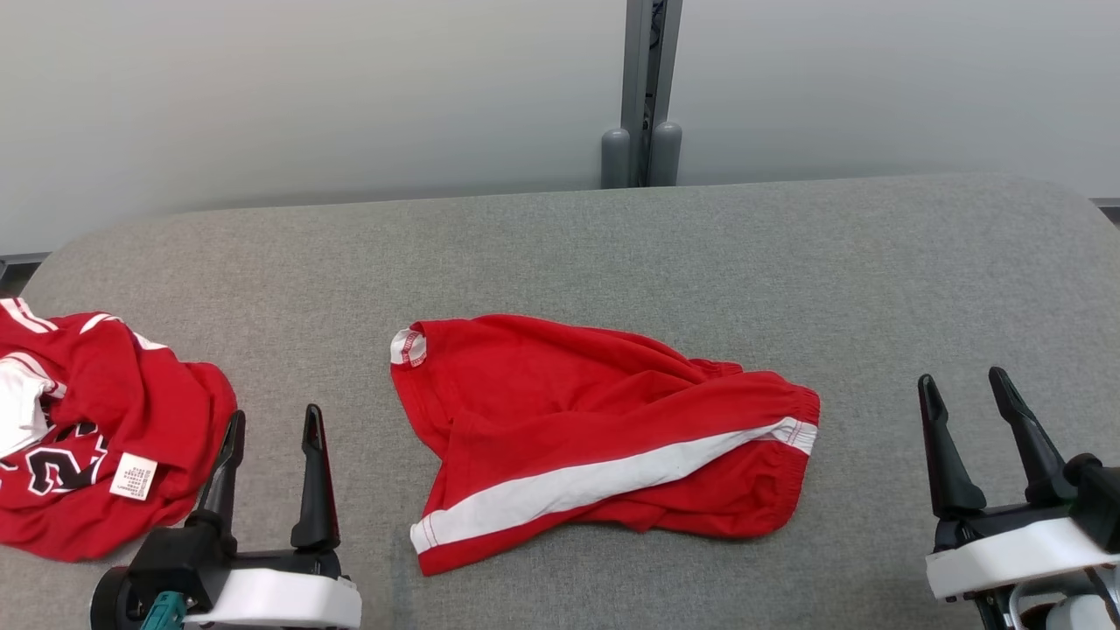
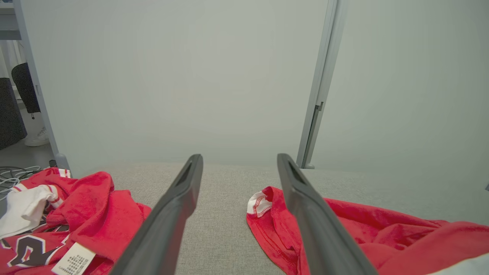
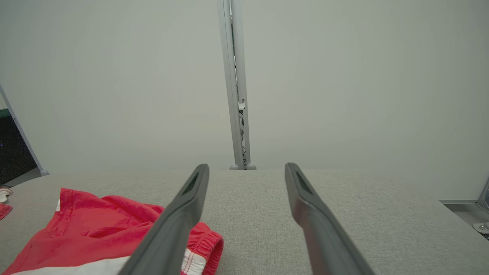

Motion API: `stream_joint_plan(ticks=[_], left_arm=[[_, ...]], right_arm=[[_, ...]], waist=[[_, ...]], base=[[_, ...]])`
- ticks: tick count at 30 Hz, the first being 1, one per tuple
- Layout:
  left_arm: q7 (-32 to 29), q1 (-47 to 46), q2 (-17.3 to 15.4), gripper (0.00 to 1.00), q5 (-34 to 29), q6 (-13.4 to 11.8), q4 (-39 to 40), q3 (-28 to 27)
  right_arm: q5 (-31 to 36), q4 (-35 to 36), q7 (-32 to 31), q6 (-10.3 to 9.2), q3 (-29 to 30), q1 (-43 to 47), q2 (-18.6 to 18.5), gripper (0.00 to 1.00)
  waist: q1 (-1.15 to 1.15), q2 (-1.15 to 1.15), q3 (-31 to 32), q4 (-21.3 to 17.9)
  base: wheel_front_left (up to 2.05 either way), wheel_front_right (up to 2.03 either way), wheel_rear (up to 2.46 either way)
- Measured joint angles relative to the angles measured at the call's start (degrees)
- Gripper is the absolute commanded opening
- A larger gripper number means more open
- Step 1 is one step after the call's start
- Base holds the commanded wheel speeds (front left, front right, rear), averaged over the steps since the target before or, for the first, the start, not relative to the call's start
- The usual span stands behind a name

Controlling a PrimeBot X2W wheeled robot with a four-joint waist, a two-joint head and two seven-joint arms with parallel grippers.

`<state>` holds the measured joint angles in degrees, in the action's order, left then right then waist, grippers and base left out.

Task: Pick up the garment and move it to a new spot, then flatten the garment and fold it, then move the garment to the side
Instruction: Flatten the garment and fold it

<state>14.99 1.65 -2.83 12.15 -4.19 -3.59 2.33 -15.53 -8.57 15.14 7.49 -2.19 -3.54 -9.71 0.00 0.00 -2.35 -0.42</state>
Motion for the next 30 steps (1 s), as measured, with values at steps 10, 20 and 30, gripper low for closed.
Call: stream_joint_plan(ticks=[10,20,30], left_arm=[[-3.2,-0.4,0.0,1.0,4.3,1.0,-8.4,0.9],[-17.6,-1.1,-0.4,1.0,11.2,3.9,-8.3,2.0],[-31.7,-1.1,-1.7,1.0,14.5,7.0,-8.2,6.1]], right_arm=[[-6.1,-7.5,-3.1,0.0,-6.6,-0.8,-1.8,1.0],[-23.8,-14.2,-15.4,0.0,-15.0,-7.1,-5.7,1.0],[-31.8,-14.8,-19.8,0.0,-22.1,-11.3,-9.6,1.0]], waist=[[0.0,0.0,0.4,0.0],[0.0,0.0,-0.9,0.4],[0.0,0.0,-2.8,1.4]], base=[[0.0,0.0,0.0],[0.0,0.0,0.0],[0.0,0.0,0.0]])
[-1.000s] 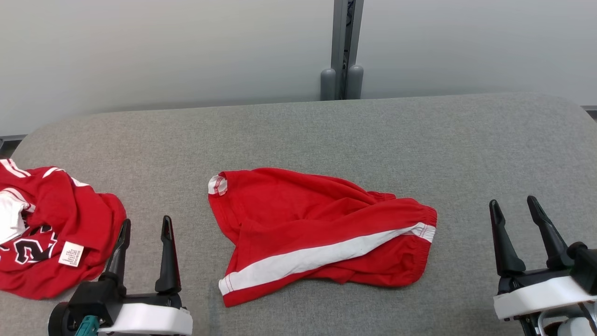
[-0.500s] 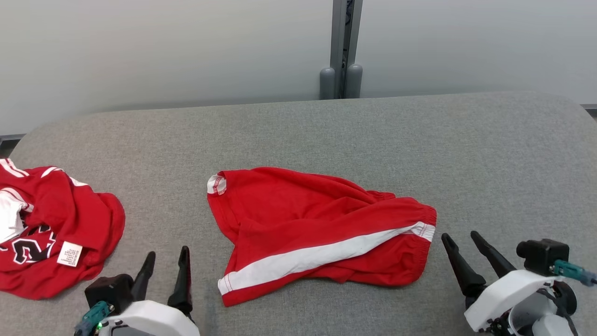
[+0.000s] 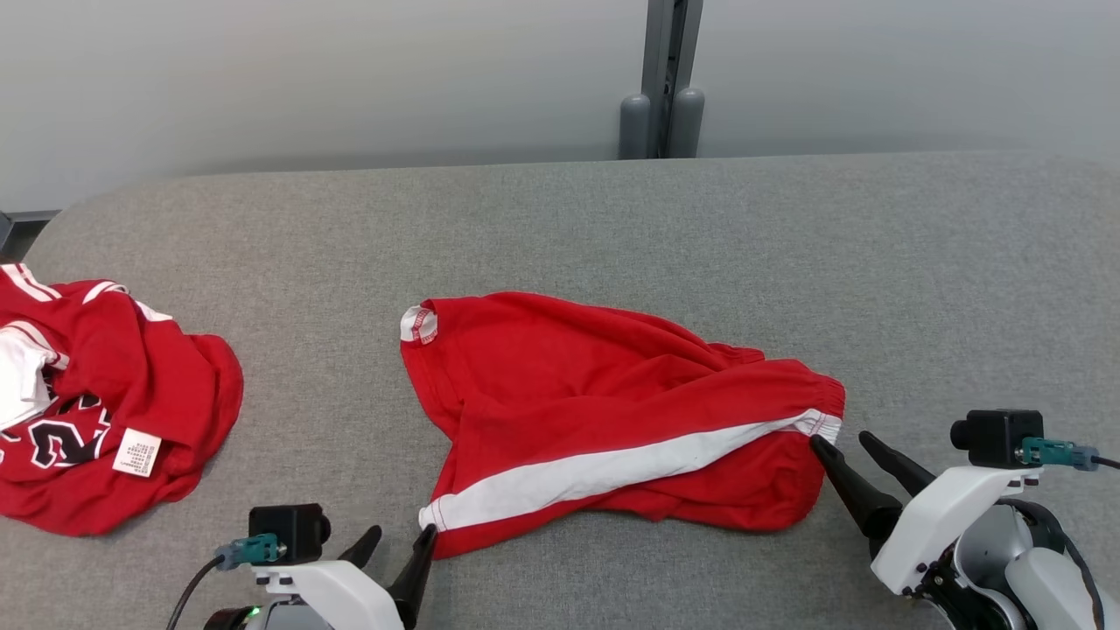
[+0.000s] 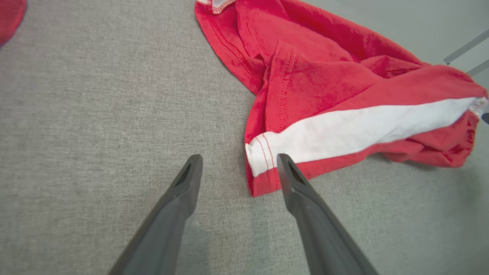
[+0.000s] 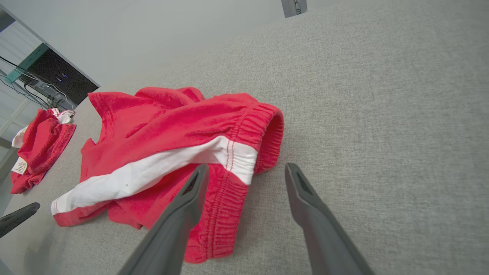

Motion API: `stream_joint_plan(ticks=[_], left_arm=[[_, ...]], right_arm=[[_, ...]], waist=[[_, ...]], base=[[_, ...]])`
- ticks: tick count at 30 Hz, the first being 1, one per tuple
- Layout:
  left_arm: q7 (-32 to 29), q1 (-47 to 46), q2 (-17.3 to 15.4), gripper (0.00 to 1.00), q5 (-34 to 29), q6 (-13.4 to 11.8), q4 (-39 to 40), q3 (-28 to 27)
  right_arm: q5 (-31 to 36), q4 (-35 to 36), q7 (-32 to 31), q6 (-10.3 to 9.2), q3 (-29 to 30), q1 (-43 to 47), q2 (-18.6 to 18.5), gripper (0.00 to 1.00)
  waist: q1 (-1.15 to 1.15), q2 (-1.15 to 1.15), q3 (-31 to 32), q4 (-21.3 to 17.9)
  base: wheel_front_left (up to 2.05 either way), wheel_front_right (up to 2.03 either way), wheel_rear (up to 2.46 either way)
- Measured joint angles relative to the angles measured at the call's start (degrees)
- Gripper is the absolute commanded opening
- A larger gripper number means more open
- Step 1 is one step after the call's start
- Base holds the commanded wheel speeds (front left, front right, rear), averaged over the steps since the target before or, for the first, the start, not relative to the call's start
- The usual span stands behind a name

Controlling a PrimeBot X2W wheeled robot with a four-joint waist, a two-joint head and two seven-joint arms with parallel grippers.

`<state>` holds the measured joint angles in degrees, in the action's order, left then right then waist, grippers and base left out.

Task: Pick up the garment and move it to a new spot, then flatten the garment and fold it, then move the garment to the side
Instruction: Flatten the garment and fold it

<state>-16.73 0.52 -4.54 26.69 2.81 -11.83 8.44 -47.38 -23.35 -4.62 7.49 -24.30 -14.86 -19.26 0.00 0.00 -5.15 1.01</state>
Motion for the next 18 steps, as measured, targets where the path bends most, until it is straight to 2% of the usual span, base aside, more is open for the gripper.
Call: stream_joint_plan(ticks=[3,12,13,15,16,17,18], left_arm=[[-2.8,-0.7,-0.1,1.0,1.3,1.2,-0.7,1.5],[-3.4,-3.7,0.3,1.0,3.9,2.8,-4.1,3.5],[-3.4,-3.9,0.3,1.0,4.4,3.0,-4.5,3.5],[-3.2,-4.3,0.4,1.0,5.0,3.2,-4.8,3.7],[-2.9,-4.5,0.4,0.93,5.2,3.3,-4.9,3.8],[-2.6,-4.5,0.4,0.5,5.3,3.3,-5.0,3.8],[-2.4,-4.5,0.4,0.34,5.3,3.4,-5.1,3.9]], right_arm=[[-1.4,0.1,-0.1,0.0,-2.2,-0.9,-1.4,1.0],[-4.0,-0.4,2.7,0.0,-6.5,-3.3,-2.6,1.0],[-4.2,-0.4,3.1,0.0,-7.1,-3.5,-2.8,0.95],[-4.8,-0.5,4.0,0.0,-8.1,-3.7,-3.1,0.67],[-5.0,-0.6,4.3,0.0,-8.6,-3.9,-3.3,0.45],[-5.2,-0.7,4.9,0.0,-9.1,-4.0,-3.4,0.33],[-5.5,-0.7,5.4,0.0,-9.6,-4.2,-3.5,0.2]], waist=[[0.0,0.0,-0.9,0.1],[0.0,0.0,-2.6,-0.7],[0.0,0.0,-2.6,-0.8],[0.0,0.0,-2.6,-0.9],[0.0,0.0,-2.6,-0.9],[0.0,0.0,-2.6,-0.8],[0.0,0.0,-2.5,-0.8]], base=[[0.0,0.0,0.0],[0.0,0.0,0.0],[0.0,0.0,0.0],[0.0,0.0,0.0],[0.0,0.0,0.0],[0.0,0.0,0.0],[0.0,0.0,0.0]])
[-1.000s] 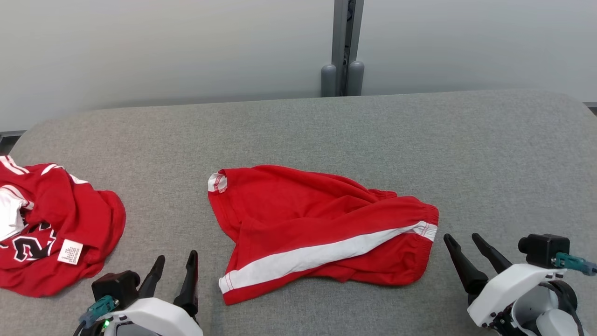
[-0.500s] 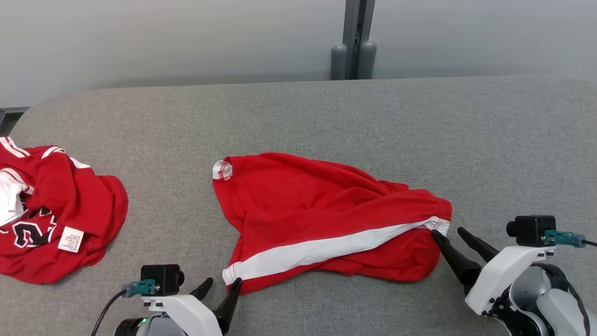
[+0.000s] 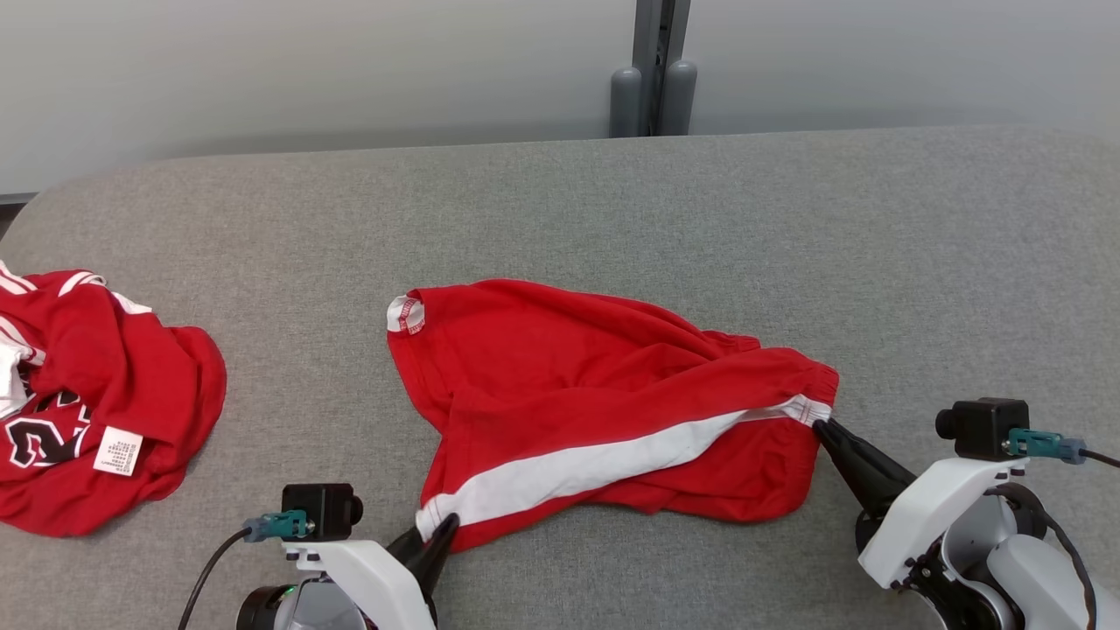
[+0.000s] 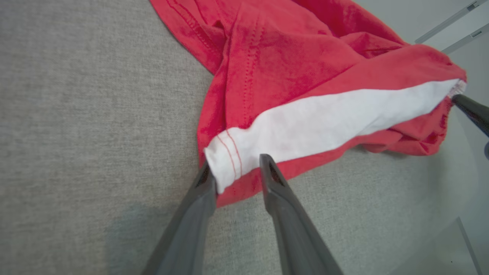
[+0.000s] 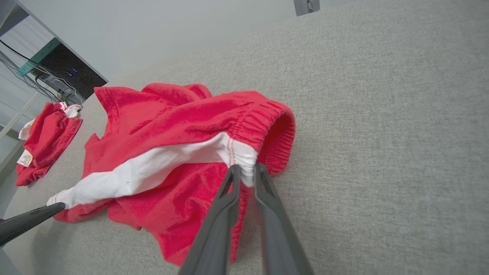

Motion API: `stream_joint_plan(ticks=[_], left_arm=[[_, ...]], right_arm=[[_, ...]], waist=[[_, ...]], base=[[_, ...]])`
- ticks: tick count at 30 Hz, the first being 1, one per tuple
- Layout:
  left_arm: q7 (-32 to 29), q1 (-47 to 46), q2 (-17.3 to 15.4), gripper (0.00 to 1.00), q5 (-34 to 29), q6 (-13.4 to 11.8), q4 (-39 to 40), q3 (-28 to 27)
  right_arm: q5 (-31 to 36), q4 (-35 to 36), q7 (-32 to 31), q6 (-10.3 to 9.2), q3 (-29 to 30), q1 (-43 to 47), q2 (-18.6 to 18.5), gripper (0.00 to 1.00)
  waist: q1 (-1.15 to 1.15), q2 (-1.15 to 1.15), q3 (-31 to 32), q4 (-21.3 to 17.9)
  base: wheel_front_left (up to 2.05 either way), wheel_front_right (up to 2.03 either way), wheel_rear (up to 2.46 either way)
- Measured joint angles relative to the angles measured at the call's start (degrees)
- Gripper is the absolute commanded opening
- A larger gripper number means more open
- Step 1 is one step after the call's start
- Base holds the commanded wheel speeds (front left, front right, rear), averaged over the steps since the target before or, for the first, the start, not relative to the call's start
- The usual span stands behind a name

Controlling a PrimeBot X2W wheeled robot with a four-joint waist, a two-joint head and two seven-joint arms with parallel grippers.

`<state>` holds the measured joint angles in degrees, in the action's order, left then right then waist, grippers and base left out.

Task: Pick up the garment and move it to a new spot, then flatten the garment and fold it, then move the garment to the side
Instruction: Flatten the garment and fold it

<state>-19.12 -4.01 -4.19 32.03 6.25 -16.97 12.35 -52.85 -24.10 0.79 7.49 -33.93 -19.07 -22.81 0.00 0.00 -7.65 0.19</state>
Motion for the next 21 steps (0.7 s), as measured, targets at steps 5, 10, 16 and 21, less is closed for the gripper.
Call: stream_joint_plan(ticks=[5,10,16,21], left_arm=[[0.6,0.0,-0.2,0.0,0.5,0.3,0.0,0.7],[2.1,0.7,-2.0,0.0,1.5,0.6,4.0,0.9],[1.6,1.2,-3.5,0.0,1.4,0.6,9.2,0.7],[-0.7,-3.1,-7.3,0.0,-2.2,0.6,12.9,1.6]], right_arm=[[-1.0,-0.5,2.4,0.0,-2.1,-0.5,-0.5,0.0],[-3.2,0.0,6.4,0.0,-4.0,-1.0,-2.3,0.0],[-4.6,2.4,8.7,0.0,-4.9,-0.4,-3.3,0.0],[-6.0,4.4,9.3,0.0,-5.3,-2.6,-4.9,0.0]], waist=[[0.0,0.0,0.5,0.2],[0.0,0.0,2.7,0.4],[0.0,0.0,4.1,0.3],[0.0,0.0,4.3,0.1]], base=[[0.0,0.0,0.0],[0.0,0.0,0.0],[0.0,0.0,0.0],[0.0,0.0,0.0]])
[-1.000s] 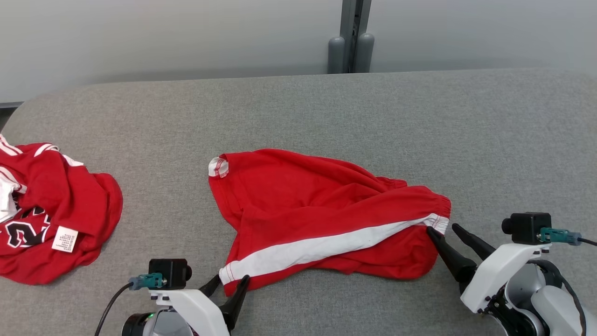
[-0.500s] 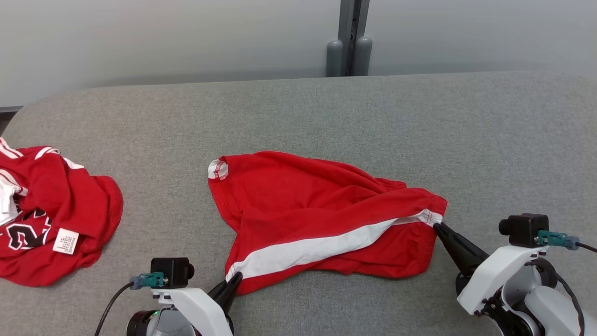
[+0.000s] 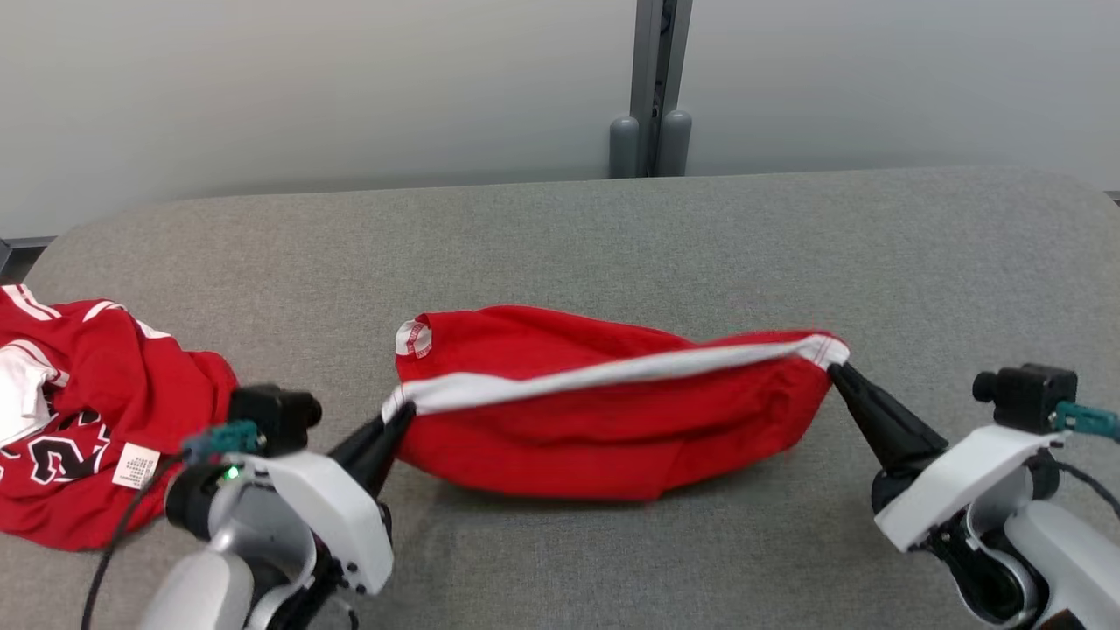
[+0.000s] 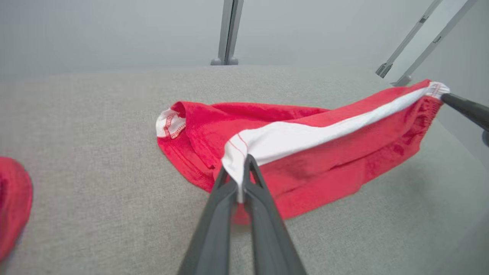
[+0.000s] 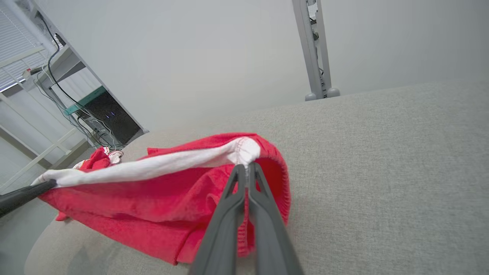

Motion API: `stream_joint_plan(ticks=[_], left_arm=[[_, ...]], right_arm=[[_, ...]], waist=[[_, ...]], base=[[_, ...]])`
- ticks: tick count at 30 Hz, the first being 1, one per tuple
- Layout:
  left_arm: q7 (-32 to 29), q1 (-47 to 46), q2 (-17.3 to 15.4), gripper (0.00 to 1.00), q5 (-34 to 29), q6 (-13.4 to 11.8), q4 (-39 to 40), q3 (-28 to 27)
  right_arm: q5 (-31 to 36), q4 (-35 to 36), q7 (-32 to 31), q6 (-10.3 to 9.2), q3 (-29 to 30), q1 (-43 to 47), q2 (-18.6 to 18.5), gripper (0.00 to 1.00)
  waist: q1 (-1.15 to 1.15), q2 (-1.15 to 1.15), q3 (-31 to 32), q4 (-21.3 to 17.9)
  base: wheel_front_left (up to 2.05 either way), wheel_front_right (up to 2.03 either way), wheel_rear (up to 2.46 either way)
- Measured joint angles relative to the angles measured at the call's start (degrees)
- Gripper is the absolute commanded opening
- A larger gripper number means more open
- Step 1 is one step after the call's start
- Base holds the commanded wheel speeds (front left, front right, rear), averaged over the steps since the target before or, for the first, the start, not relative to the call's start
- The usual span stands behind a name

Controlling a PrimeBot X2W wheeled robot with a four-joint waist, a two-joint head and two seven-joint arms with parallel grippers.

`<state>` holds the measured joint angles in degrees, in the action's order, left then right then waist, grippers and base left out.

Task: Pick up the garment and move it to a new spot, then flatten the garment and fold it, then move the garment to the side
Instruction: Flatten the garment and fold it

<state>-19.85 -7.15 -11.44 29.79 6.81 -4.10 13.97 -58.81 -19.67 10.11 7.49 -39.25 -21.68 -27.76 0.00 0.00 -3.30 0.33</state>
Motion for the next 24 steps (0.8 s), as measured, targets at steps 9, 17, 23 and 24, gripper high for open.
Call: stream_joint_plan(ticks=[9,17,23,24], left_arm=[[-4.4,-19.6,-2.8,0.0,0.0,0.3,-0.7,1.0],[-4.6,-40.3,-5.0,0.0,-0.5,0.6,-8.4,3.1],[-1.3,-57.2,-3.8,0.0,-1.8,0.6,-17.3,1.9],[-0.8,-59.8,-3.6,0.0,-2.2,0.6,-18.8,2.0]], right_arm=[[-8.4,3.2,-4.6,0.0,-3.8,-12.3,-3.8,0.0],[-10.8,3.3,-5.4,0.0,-6.5,-29.6,-9.1,0.0],[-12.8,2.8,-4.5,0.0,-8.8,-43.1,-10.0,0.0],[-13.1,2.7,-4.3,0.0,-9.1,-45.4,-10.1,0.0]], waist=[[0.0,0.0,-4.6,-0.7],[0.0,0.0,-12.8,-1.2],[0.0,0.0,-19.9,-1.4],[0.0,0.0,-21.0,-1.5]], base=[[0.0,0.0,0.0],[0.0,0.0,0.0],[0.0,0.0,0.0],[0.0,0.0,0.0]])
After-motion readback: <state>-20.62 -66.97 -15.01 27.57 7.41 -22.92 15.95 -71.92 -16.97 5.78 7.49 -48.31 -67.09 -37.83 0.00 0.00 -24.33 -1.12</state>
